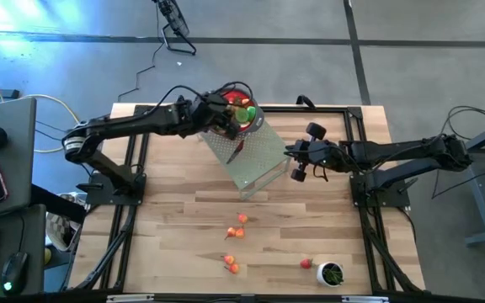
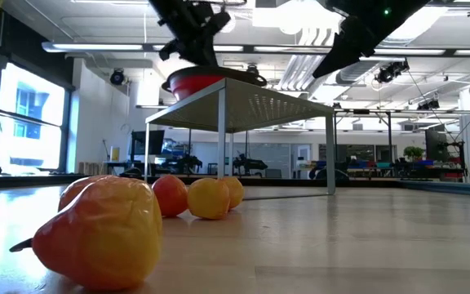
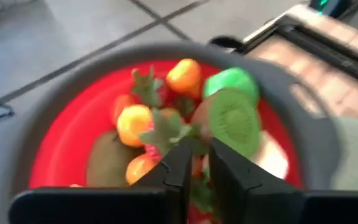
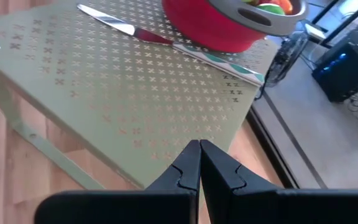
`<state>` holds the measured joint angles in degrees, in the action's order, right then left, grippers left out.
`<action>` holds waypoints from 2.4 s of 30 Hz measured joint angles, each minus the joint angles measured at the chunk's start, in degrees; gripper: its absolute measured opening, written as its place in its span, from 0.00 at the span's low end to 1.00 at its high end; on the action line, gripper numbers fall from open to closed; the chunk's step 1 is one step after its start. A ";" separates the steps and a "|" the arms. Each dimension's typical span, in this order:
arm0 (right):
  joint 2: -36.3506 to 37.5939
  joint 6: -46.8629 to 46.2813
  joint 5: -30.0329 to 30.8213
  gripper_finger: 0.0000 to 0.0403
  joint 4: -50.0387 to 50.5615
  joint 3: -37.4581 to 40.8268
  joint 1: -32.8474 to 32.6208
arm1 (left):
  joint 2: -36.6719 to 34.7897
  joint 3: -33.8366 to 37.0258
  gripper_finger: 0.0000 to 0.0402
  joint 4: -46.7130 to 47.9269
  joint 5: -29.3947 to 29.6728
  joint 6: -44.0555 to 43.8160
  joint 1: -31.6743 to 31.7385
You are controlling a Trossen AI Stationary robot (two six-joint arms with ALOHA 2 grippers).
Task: Pick & Place Fruit
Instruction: Put the orange pear into the red strainer on the shelf
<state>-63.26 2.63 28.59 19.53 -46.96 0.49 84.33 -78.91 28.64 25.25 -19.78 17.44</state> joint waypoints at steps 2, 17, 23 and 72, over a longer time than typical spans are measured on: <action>0.01 0.06 -0.47 0.01 0.00 0.00 0.00 | -1.15 -0.09 0.08 -0.11 0.02 0.06 -1.32; 0.00 -2.94 -1.53 0.01 0.08 0.00 0.00 | -8.88 -0.09 0.03 4.36 9.87 2.58 -19.63; 0.00 -5.61 -11.20 0.01 0.51 0.00 -1.27 | -6.73 -0.11 0.03 4.95 9.91 -0.72 -29.04; 0.00 -18.92 -5.36 0.01 -5.95 0.00 -30.12 | 16.21 -0.09 0.03 2.37 15.61 -38.60 -53.60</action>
<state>-63.26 -16.29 23.22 13.57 -46.96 -29.63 100.54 -79.00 31.01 40.86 -58.39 -36.16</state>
